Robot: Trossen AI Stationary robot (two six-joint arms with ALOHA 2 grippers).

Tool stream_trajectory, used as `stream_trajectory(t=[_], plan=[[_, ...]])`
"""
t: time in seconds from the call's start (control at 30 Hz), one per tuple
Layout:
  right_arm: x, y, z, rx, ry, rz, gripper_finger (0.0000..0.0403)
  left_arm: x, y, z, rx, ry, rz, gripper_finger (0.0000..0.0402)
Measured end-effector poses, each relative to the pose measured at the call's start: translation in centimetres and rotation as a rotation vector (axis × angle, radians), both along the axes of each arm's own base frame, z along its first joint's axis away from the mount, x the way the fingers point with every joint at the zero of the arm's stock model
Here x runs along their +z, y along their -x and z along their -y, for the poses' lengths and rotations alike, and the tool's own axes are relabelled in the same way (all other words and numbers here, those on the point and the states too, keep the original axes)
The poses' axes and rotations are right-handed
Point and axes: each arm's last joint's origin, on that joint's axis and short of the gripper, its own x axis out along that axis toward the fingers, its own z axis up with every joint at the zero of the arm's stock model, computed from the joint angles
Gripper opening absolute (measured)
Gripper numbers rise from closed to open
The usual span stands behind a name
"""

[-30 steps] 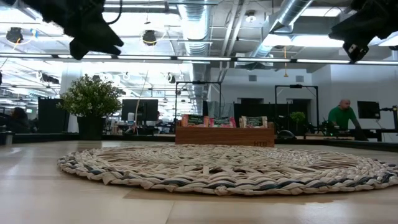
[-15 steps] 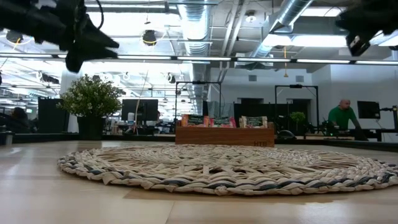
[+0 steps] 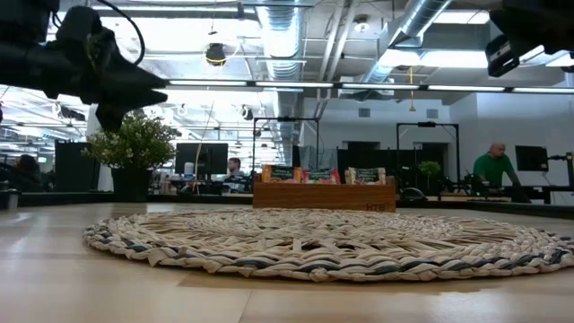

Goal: Pick & Place Tea
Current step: Return to Home Position

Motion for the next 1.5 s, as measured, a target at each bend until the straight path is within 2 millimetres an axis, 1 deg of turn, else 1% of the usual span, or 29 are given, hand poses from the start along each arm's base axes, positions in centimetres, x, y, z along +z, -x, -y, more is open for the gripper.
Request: stream_trajectory(t=[0.1, 0.3, 0.57, 0.7, 1.07, 1.5], plan=[[0.0, 0.0, 0.0, -0.001, 0.034, 0.01, 0.0065, -0.5, 0.0, 0.0, -0.001, -0.017, -0.041, 0.0131], [-0.2, -0.1, 0.0, -0.01, 0.064, 0.018, 0.0065, -0.7, 0.0, 0.0, 0.005, -0.075, -0.078, 0.0131], [-3.7, -1.7, 0.3, -0.05, 0.069, 0.058, 0.0065, -1.2, 0.1, -0.1, 0.043, -0.08, -0.123, 0.0131], [-4.8, -2.0, 0.4, -0.031, 0.088, 0.077, 0.0065, -1.2, 0.1, -0.2, 0.053, -0.057, -0.115, 0.0131], [-5.1, -2.0, 0.4, -0.032, 0.122, 0.058, 0.0065, -1.0, 0.1, -0.2, 0.076, -0.026, -0.083, 0.0131], [-5.1, -2.0, 0.4, -0.033, 0.122, 0.056, 0.0065, -1.7, 0.2, -0.2, 0.075, -0.047, -0.168, 0.0131]])
